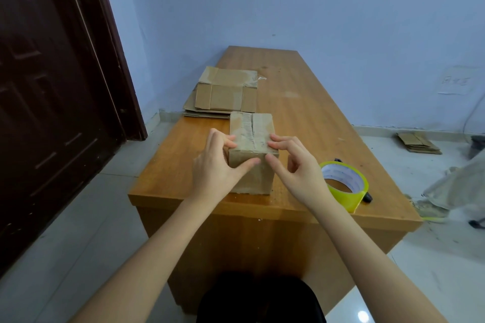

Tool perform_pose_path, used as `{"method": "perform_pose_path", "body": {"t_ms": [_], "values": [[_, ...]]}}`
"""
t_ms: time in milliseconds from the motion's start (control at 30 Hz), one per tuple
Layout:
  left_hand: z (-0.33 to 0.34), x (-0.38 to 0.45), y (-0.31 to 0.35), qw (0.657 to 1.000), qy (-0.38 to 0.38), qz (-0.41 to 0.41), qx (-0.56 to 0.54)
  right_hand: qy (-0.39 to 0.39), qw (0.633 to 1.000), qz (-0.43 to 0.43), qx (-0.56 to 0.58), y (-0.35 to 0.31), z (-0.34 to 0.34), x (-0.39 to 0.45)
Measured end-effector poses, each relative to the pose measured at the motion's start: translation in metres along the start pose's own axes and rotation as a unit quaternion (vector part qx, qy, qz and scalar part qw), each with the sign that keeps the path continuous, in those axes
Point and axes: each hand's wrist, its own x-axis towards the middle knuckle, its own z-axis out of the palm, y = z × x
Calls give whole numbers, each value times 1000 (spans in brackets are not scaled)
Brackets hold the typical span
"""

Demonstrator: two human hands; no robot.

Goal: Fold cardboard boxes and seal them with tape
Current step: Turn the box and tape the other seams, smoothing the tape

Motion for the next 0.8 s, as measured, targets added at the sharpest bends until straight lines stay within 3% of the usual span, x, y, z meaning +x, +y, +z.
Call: {"method": "perform_pose_path", "body": {"t_ms": [200,300,433,567,800], "values": [[-9,-4,-14,997,-40,24,-63,6,1000,-1,0,1,0,1],[-13,-4,-16,991,-45,-2,-124,11,1000,-3,-1,-3,0,1],[-12,-1,-13,995,-24,0,-98,16,999,18,-24,-3,1,4],[-14,0,-16,988,-35,-24,-145,-5,999,32,26,-4,-6,8],[-25,-3,-4,999,-53,3,5,-59,996,58,-47,-25,-26,17]]}}
